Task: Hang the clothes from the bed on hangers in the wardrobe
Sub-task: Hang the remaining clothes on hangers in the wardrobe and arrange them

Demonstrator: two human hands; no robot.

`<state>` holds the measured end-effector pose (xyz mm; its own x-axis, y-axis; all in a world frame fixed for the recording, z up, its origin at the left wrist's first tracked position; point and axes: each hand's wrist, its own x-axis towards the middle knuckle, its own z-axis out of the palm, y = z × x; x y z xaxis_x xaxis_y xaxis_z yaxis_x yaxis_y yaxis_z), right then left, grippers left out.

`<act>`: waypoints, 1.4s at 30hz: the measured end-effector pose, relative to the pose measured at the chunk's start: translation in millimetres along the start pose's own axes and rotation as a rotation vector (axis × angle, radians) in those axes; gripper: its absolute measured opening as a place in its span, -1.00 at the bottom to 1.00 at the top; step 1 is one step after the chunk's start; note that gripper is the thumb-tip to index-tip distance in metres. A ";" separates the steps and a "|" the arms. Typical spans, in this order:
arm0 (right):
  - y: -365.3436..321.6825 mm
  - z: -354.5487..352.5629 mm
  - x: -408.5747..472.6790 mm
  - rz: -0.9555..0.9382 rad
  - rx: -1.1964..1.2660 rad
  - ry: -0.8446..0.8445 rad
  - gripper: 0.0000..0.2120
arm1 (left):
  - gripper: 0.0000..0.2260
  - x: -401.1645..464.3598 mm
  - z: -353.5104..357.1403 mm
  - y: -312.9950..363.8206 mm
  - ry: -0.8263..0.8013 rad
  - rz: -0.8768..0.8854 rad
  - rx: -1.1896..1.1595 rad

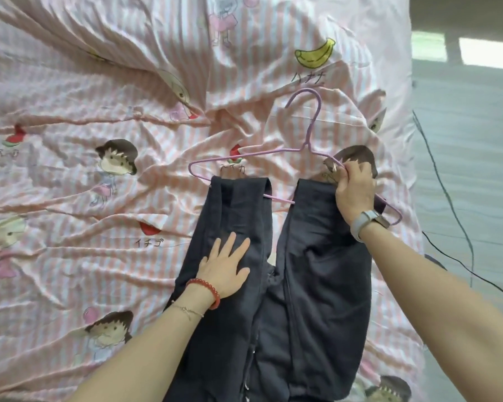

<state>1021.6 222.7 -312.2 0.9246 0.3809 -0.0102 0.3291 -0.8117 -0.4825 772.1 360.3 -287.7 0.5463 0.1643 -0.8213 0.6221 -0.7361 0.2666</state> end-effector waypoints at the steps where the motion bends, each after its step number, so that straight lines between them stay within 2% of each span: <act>1: -4.1 -1.3 -5.6 -0.029 0.044 0.049 -0.72 | -0.48 -0.6 -3.0 0.9 -0.012 -0.007 -0.007; 3: -13.4 -7.3 -11.8 -0.083 0.103 0.109 -0.70 | -0.51 -1.4 -11.4 1.9 0.013 -0.014 -0.022; 4: -18.2 -12.5 -11.8 -0.100 0.128 0.125 -0.68 | -0.53 -2.5 -17.7 2.3 0.077 -0.007 -0.032; 5: -23.3 -18.8 -9.5 -0.112 0.157 0.141 -0.67 | -0.57 -4.0 -25.8 2.8 0.194 0.012 -0.050; 9: -48.0 -48.2 8.1 -0.179 0.225 0.214 -0.68 | -0.69 -8.0 -76.1 9.7 0.857 0.196 0.002; 10: -55.6 -56.0 11.8 -0.210 0.233 0.231 -0.68 | -0.70 -8.7 -89.4 12.2 0.963 0.213 0.039; 11: -63.6 -63.3 14.6 -0.250 0.241 0.253 -0.70 | -0.70 -10.4 -102.2 15.3 1.002 0.210 0.079; 14: -90.5 -82.2 17.9 -0.339 0.264 0.323 -0.75 | -0.69 -19.8 -126.7 19.5 0.877 0.170 0.191; 15: -100.4 -87.3 17.1 -0.357 0.267 0.336 -0.74 | -0.72 -23.7 -129.1 17.5 0.807 0.150 0.199; 17: -120.4 -96.0 12.9 -0.402 0.248 0.358 -0.73 | -0.74 -34.5 -127.2 8.8 0.765 0.173 0.145; 21: -163.6 -108.8 0.5 -0.487 0.221 0.393 -0.77 | -0.61 -78.3 -121.5 -11.9 0.958 0.229 0.130; 24: -205.7 -113.7 -14.3 -0.592 0.255 0.394 -0.78 | -0.62 -121.8 -118.0 -30.2 1.067 0.105 0.140; 28: -275.8 -123.1 -43.4 -0.718 0.331 0.369 -0.76 | -0.57 -185.9 -111.8 -63.6 1.102 -0.086 0.155; 34: -394.9 -132.7 -122.1 -0.978 0.450 0.352 -0.76 | -0.60 -290.7 -72.5 -147.0 1.255 -0.073 -0.141; 38: -476.1 -133.5 -199.1 -1.145 0.519 0.334 -0.79 | -0.59 -363.6 -30.2 -182.1 1.446 -0.235 -0.319; 42: -538.0 -133.3 -284.1 -1.282 0.629 0.228 -0.76 | -0.62 -437.1 13.3 -207.1 1.546 -0.463 -0.440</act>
<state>607.6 492.2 67.1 0.0934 0.5573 0.8250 0.8575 0.3760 -0.3511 397.0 432.2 9.3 0.1185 0.9468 0.2992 0.8313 -0.2594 0.4917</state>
